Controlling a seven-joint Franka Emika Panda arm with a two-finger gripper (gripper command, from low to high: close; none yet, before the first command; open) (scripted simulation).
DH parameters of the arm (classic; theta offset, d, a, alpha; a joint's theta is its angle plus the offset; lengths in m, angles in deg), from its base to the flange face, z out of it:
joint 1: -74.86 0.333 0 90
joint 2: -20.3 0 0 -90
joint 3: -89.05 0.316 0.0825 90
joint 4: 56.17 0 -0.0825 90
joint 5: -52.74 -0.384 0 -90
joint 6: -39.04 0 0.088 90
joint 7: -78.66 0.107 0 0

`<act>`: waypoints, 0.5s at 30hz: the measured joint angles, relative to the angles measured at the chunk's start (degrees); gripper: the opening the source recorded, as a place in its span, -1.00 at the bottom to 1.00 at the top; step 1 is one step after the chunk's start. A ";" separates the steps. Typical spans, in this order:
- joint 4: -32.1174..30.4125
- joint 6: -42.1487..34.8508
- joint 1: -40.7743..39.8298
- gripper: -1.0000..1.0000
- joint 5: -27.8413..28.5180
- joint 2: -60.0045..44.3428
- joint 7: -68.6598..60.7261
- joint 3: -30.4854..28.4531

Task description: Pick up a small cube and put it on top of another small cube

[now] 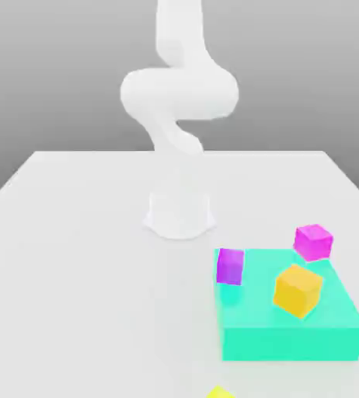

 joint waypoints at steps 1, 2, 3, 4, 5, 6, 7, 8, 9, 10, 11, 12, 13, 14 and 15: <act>0.10 0.57 0.78 0.00 -0.73 -2.26 -1.91 -0.59; 0.19 1.14 1.71 0.00 -1.29 -4.43 -3.67 -1.30; 0.28 1.69 2.60 0.00 -1.86 -6.55 -5.40 -1.98; 0.37 2.23 3.41 0.00 -2.47 -8.66 -7.14 -2.58; 0.46 2.77 4.21 0.00 -3.07 -10.75 -8.87 -3.18; 0.55 3.30 4.96 0.00 -3.69 -12.84 -10.61 -3.74; 0.64 3.84 5.70 0.00 -4.30 -14.92 -12.34 -4.27; 0.73 4.37 6.35 0.00 -4.96 -17.01 -14.10 -4.73; 0.83 4.90 6.97 0.00 -5.61 -19.10 -15.85 -5.14; 0.92 5.43 7.58 0.00 -6.24 -21.19 -17.59 -5.54; 1.01 5.96 8.13 0.00 -6.86 -23.28 -19.32 -5.89; 1.10 6.49 8.69 0.00 -7.44 -25.37 -21.02 -6.23; 1.19 7.02 9.10 0.00 -8.05 -27.46 -22.75 -6.42; 1.28 7.55 9.46 0.00 -8.62 -29.54 -24.44 -6.57; 1.37 8.09 9.76 0.00 -9.14 -31.62 -26.10 -6.65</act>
